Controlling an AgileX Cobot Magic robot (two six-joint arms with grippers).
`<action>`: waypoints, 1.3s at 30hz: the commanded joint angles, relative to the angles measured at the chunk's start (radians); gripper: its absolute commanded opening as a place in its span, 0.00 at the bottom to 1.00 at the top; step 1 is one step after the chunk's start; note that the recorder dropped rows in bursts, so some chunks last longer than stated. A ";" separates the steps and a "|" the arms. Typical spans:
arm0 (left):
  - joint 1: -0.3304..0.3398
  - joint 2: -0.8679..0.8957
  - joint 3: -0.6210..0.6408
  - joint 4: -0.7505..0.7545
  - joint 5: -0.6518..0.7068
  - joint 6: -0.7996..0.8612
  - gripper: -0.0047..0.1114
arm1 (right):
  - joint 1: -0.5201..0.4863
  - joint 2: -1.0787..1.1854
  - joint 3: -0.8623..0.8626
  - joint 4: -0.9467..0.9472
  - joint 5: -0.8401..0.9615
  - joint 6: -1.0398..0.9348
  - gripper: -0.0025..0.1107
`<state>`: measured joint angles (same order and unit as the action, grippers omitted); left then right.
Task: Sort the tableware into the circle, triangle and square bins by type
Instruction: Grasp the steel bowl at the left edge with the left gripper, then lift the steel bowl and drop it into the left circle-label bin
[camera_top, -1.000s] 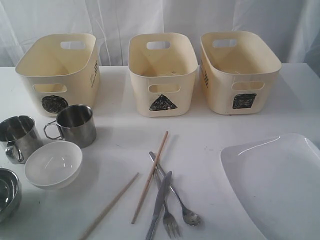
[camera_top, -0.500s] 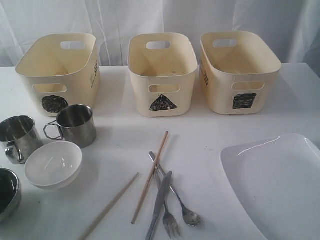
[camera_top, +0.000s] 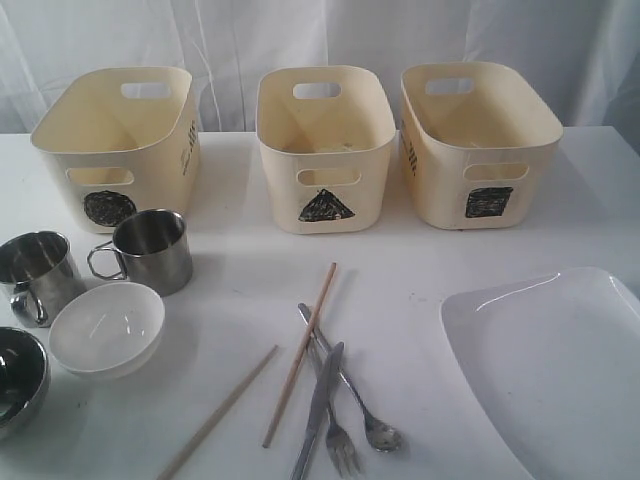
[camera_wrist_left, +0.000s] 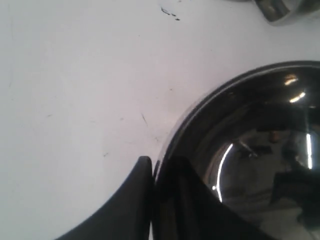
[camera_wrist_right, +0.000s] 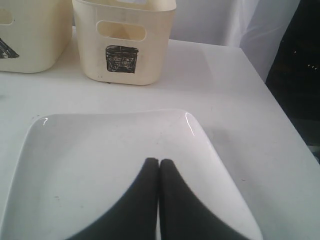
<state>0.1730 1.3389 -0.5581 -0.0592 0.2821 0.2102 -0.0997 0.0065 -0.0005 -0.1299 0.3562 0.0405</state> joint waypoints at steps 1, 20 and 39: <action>0.000 -0.084 -0.086 0.012 0.207 0.011 0.04 | 0.001 -0.007 0.000 -0.001 -0.005 0.002 0.02; -0.039 -0.244 -0.397 -0.362 -0.596 -0.017 0.04 | 0.001 -0.007 0.000 -0.001 -0.005 0.002 0.02; -0.165 0.587 -0.811 0.426 -0.924 -0.442 0.05 | 0.001 -0.007 0.000 -0.001 -0.005 0.002 0.02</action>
<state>0.0137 1.8943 -1.3021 0.3630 -0.7009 -0.2194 -0.0997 0.0065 -0.0005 -0.1299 0.3562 0.0405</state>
